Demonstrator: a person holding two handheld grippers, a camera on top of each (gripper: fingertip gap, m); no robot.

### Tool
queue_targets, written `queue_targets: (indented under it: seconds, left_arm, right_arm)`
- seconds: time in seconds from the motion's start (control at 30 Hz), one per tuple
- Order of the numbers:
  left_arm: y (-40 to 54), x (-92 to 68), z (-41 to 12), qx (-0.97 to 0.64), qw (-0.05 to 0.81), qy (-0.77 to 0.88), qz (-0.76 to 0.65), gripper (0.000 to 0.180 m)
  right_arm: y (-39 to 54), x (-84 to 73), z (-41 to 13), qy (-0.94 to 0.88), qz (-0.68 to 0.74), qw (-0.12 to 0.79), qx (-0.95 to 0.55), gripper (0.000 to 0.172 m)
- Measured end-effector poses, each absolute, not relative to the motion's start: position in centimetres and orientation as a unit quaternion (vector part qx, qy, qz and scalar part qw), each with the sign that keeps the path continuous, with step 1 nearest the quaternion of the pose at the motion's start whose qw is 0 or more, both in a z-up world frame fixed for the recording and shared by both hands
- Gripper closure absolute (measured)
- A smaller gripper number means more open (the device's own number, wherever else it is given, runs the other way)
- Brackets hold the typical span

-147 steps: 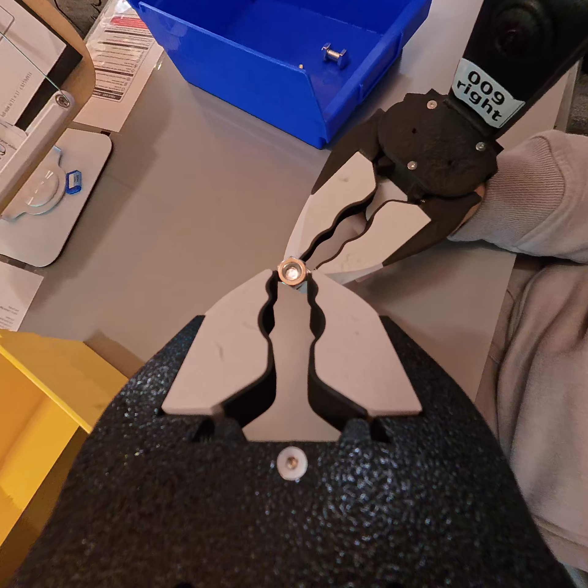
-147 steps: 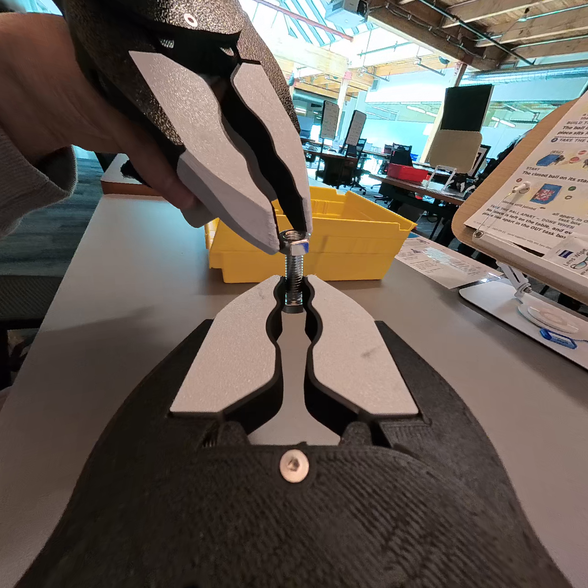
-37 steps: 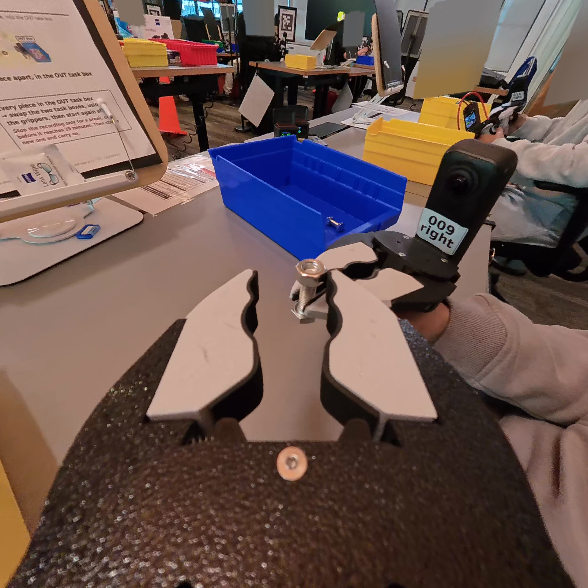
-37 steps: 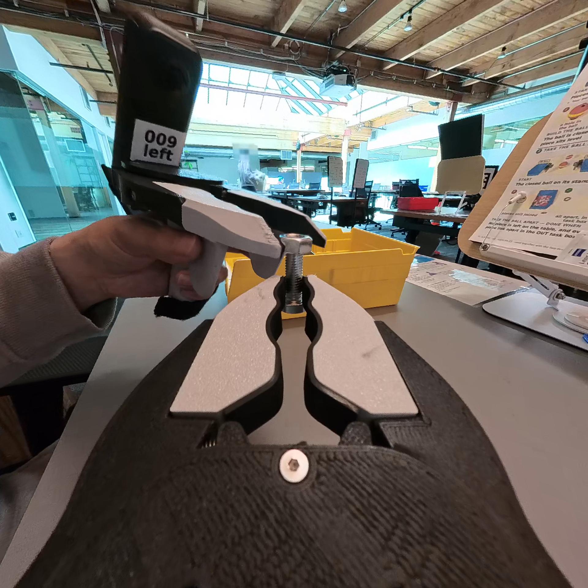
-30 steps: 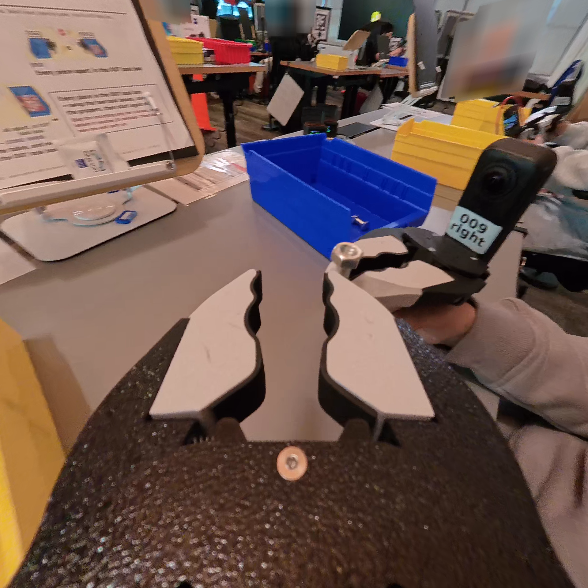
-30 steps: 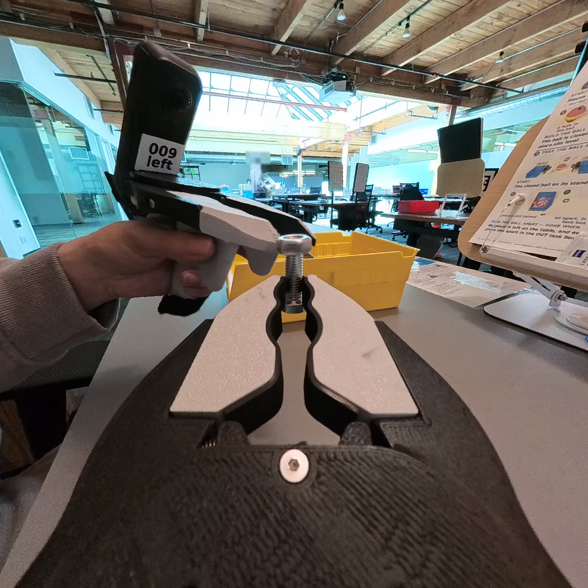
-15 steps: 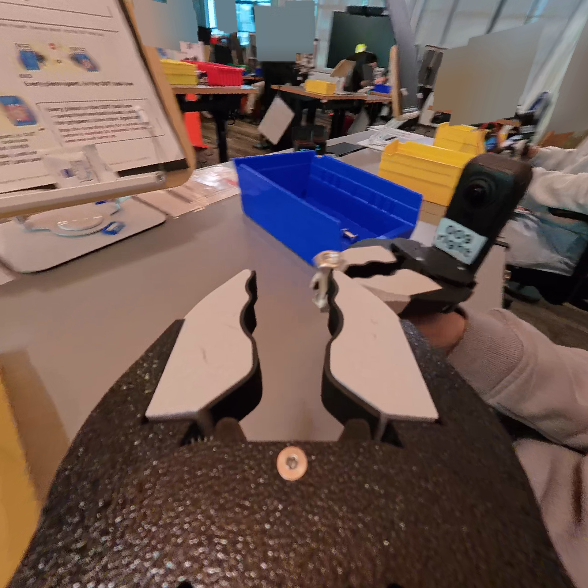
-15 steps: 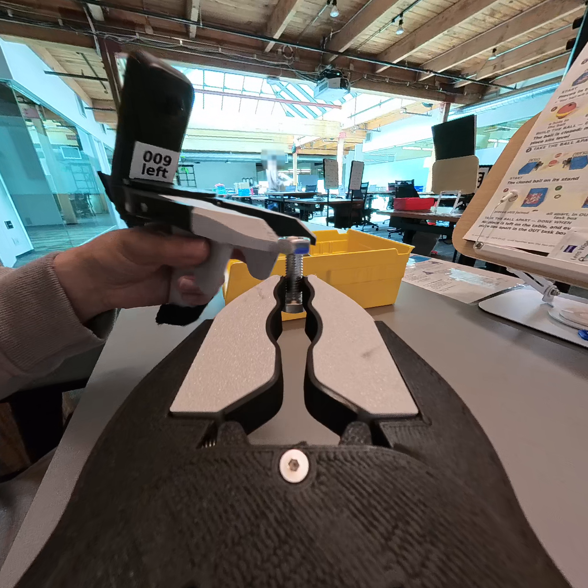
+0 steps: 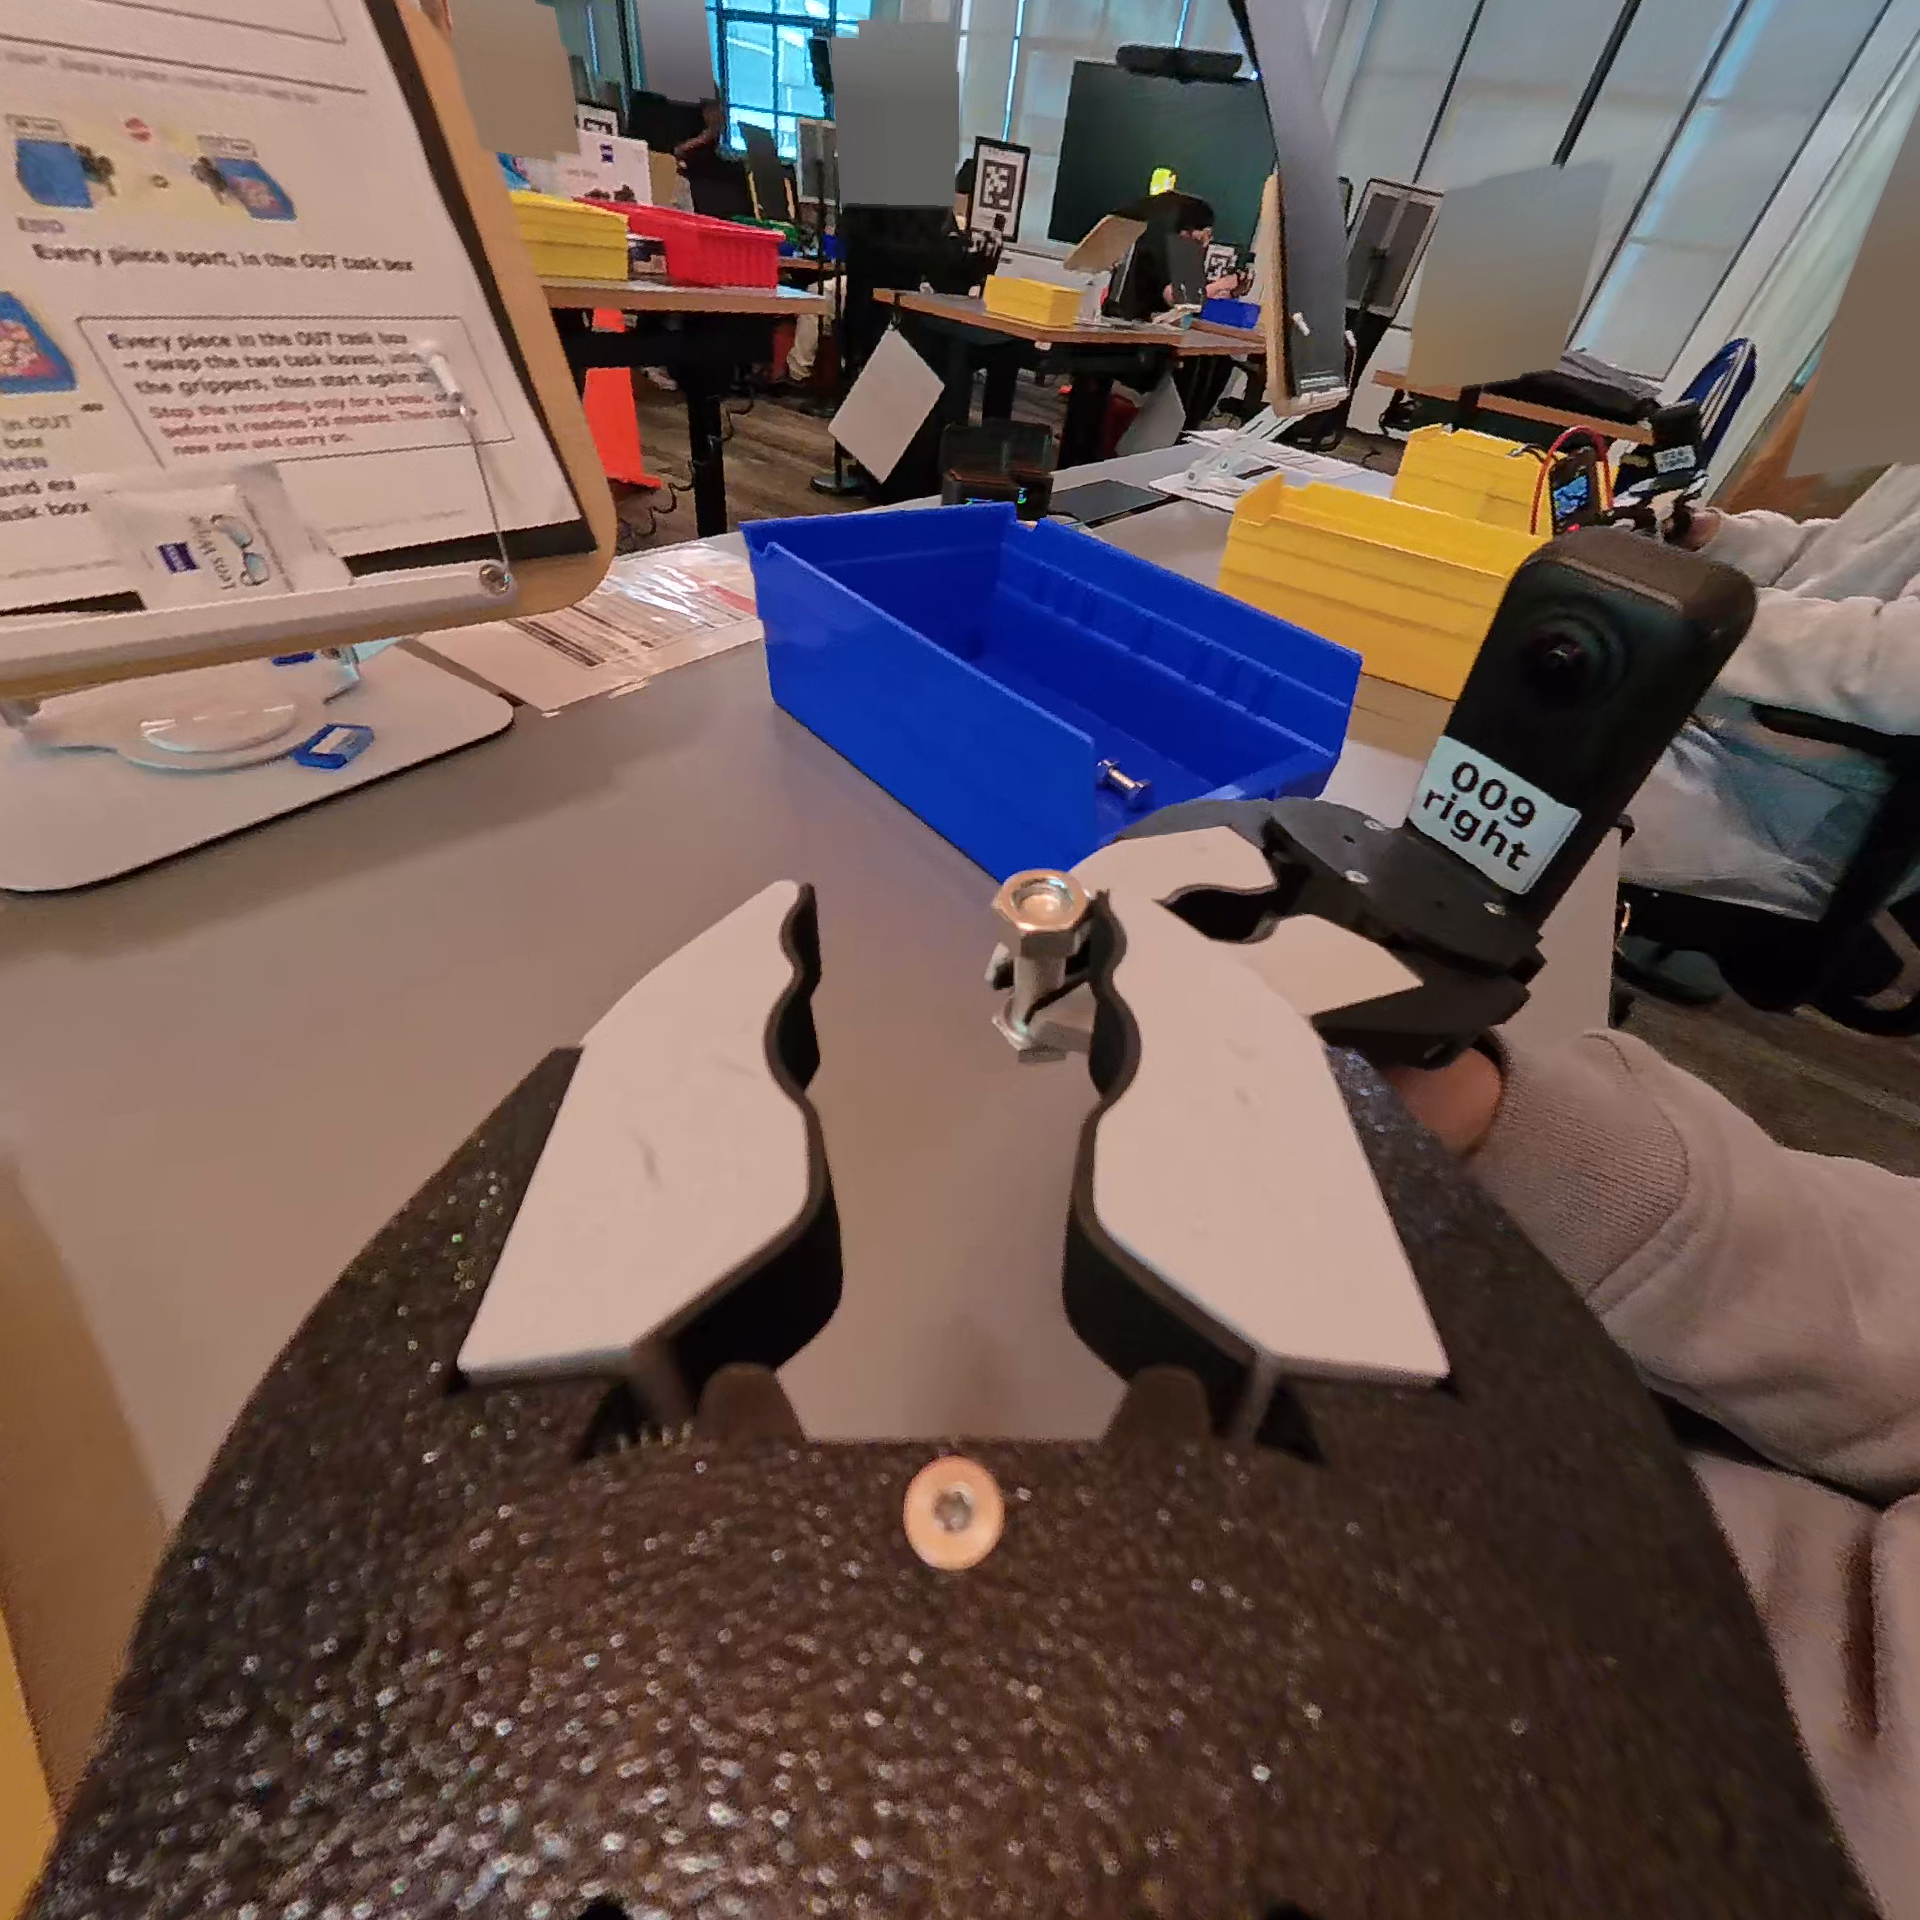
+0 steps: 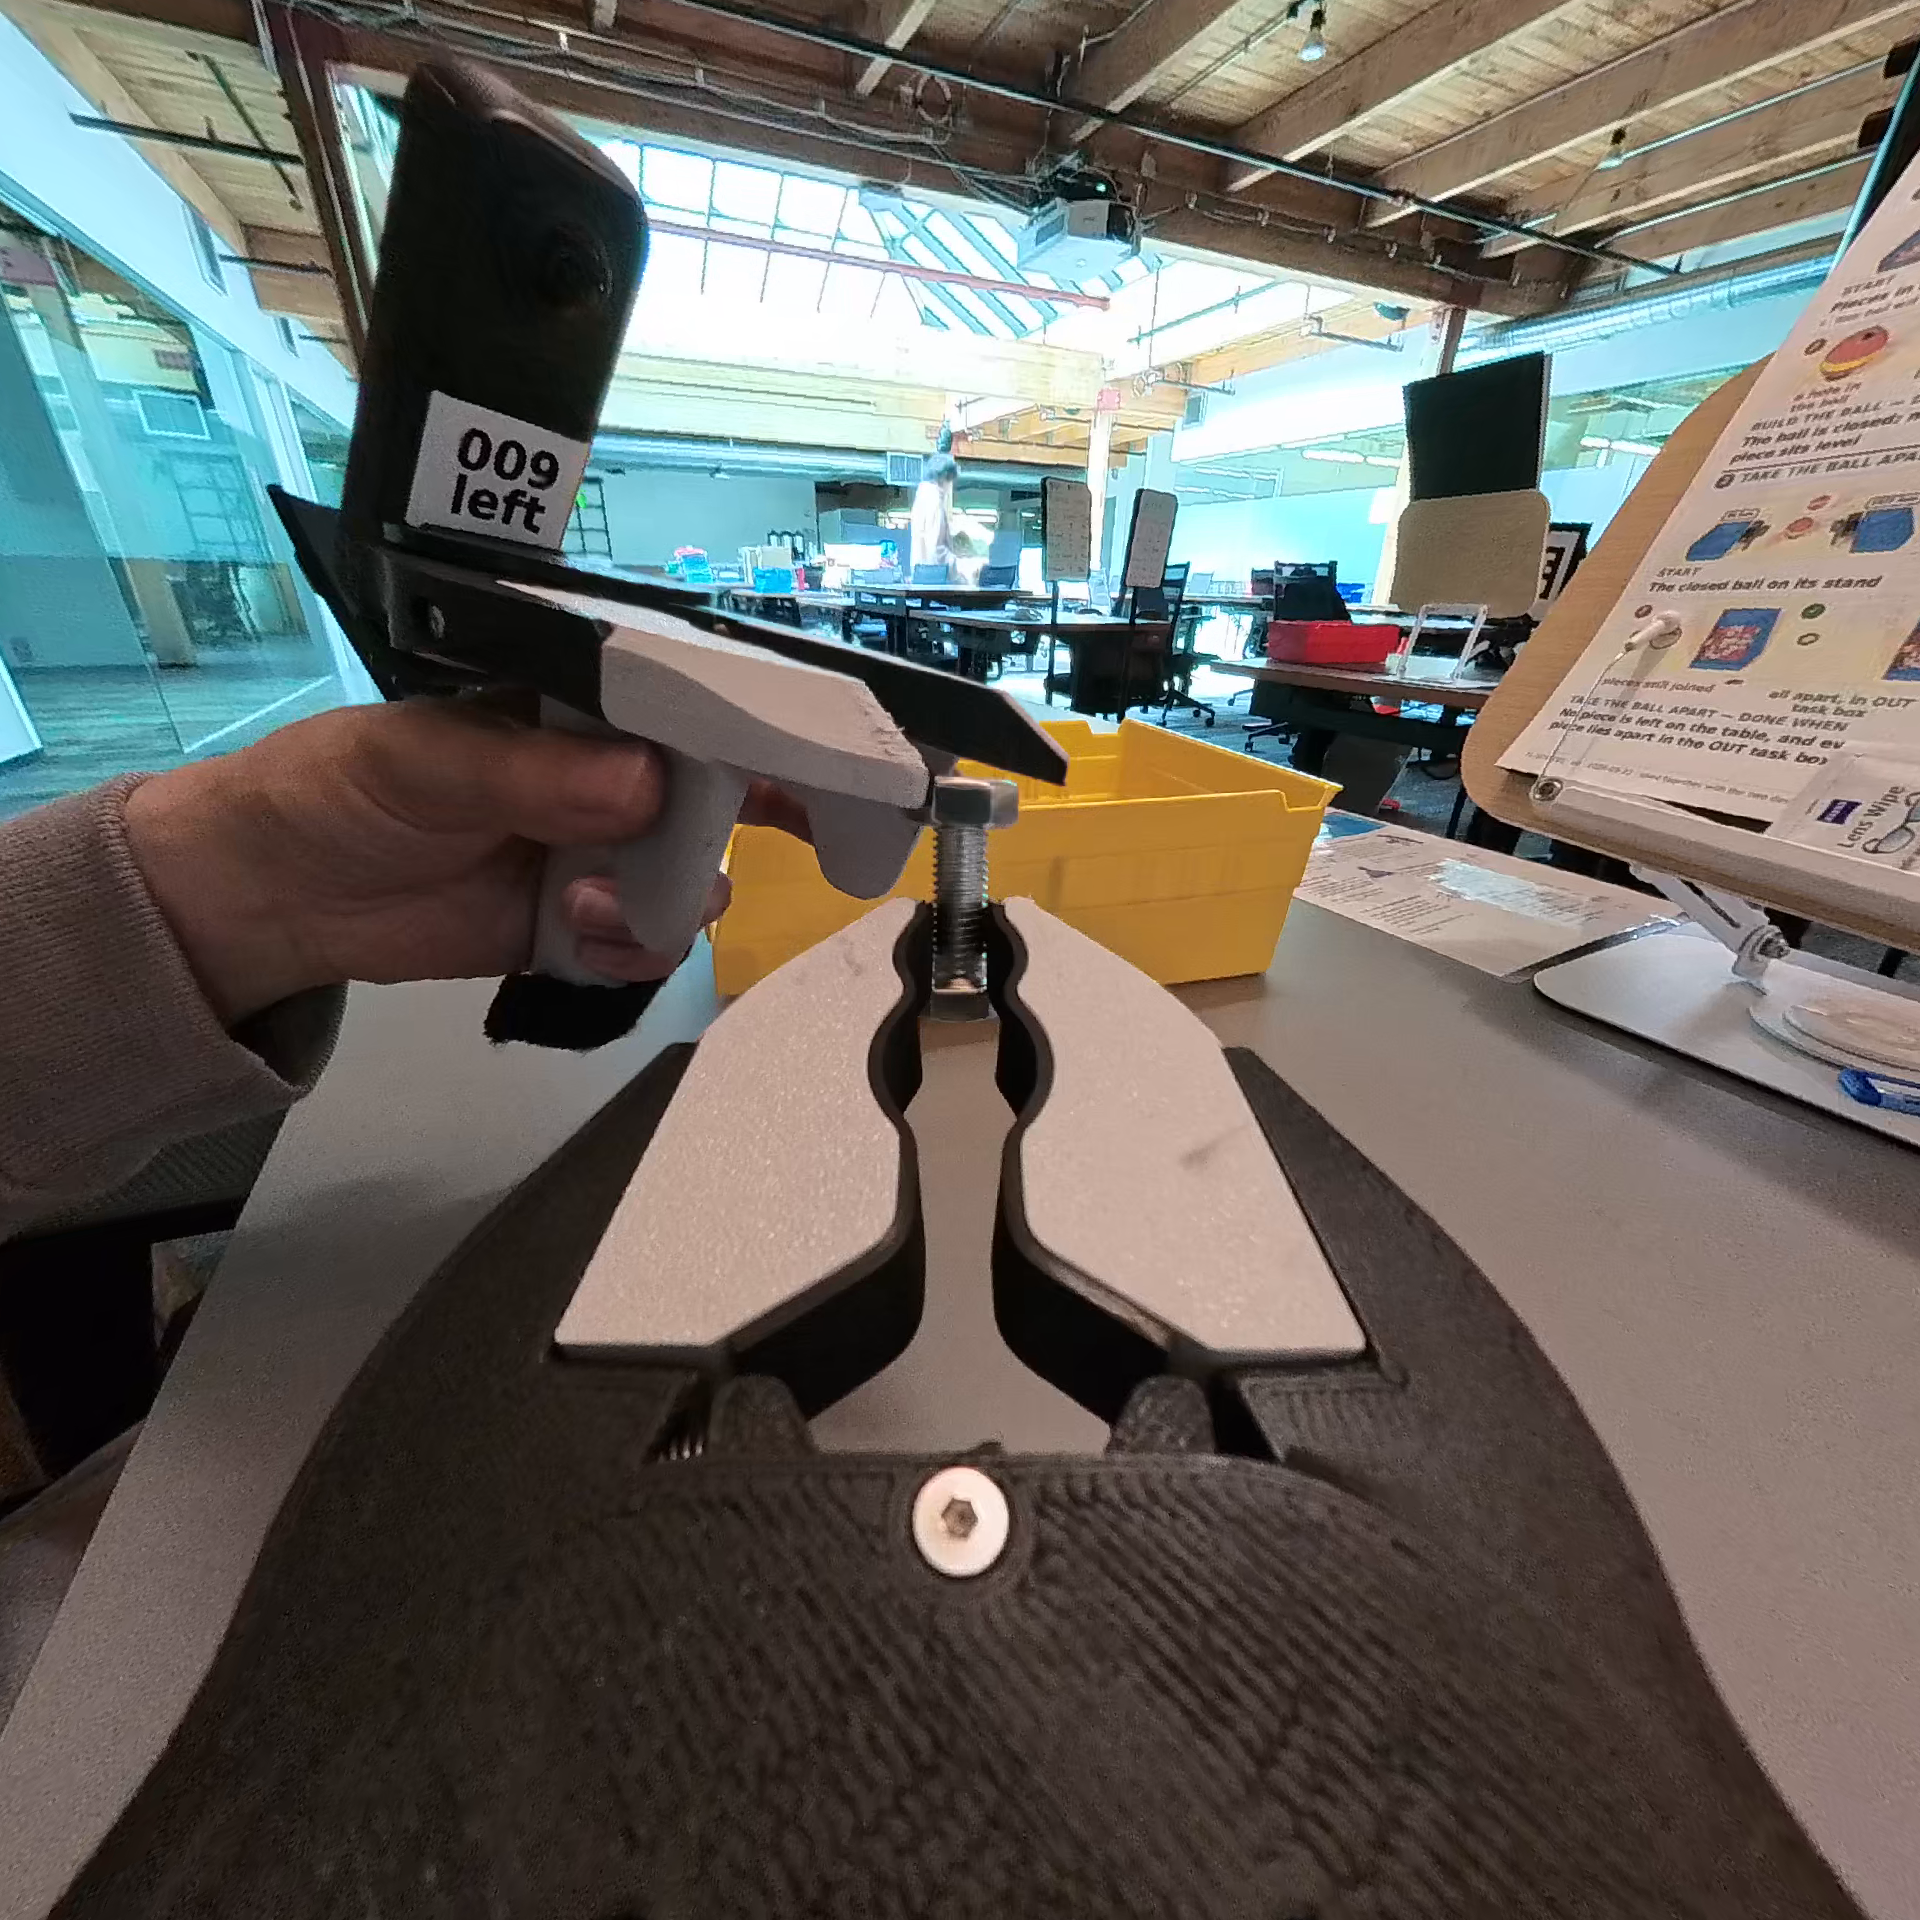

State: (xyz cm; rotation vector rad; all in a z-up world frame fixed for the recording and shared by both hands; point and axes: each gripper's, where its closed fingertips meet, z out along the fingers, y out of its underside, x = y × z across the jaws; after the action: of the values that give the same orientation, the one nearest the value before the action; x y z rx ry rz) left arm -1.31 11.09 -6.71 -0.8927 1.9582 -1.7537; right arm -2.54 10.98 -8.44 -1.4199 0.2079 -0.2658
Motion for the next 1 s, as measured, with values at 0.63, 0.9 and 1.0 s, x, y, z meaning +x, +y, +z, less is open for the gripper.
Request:
queue_targets:
  seconds: [0.63, 0.9, 1.0]
  left_arm:
    - [10.7, -1.5, -5.9, -0.303, 0.181, 0.689, -0.633, 0.129]
    - [11.4, -1.0, -6.7, -0.322, 0.182, 0.698, -0.613, 0.130]
    - [12.0, -1.0, -6.9, -0.326, 0.192, 0.703, -0.602, 0.128]
  right_arm:
    - [11.2, -2.5, -8.7, 0.091, -0.132, 0.736, -0.657, 0.162]
    - [11.1, -2.4, -8.6, 0.094, -0.130, 0.739, -0.654, 0.162]
    - [11.0, -2.3, -8.6, 0.099, -0.129, 0.739, -0.653, 0.163]
